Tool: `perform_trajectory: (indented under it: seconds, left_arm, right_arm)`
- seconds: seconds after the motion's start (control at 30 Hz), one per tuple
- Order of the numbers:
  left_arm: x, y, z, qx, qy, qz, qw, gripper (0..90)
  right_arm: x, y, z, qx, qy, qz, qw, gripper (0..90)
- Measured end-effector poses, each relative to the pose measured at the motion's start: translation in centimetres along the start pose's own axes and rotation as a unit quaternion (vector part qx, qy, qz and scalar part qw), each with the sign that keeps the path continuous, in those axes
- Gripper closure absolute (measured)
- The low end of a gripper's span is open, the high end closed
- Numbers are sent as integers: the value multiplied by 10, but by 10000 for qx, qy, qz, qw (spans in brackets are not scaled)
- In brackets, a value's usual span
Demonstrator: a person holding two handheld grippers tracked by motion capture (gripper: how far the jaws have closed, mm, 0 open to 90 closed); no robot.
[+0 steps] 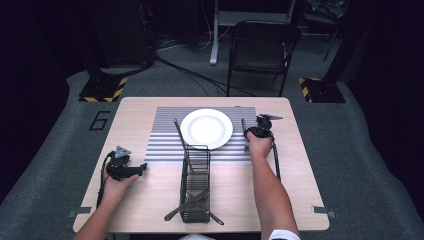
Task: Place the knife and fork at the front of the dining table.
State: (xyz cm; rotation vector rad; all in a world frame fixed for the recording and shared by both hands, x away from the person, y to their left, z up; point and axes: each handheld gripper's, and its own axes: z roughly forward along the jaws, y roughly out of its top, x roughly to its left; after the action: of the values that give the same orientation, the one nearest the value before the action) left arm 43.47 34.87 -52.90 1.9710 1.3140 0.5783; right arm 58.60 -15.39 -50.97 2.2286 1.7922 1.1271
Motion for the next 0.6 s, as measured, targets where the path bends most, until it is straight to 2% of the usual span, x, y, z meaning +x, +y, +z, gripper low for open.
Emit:
perform_trajectory:
  seconds: [0.07,0.3,0.5,0.6]
  left_arm:
    - [0,0,0,0,0,3,10000,158]
    - [0,0,0,1,0,2,10000,158]
    - [0,0,0,-3,0,-1,10000,158]
    - [0,0,0,0,-2,-2,10000,158]
  right_arm:
    - [-1,0,-1,19,-57,-10,10000,847]
    - [-3,0,-2,22,-11,-14,10000,846]
    - [-2,-2,-6,47,-102,-143,9998,820]
    - [-2,-3,-10,35,-127,-290,9995,814]
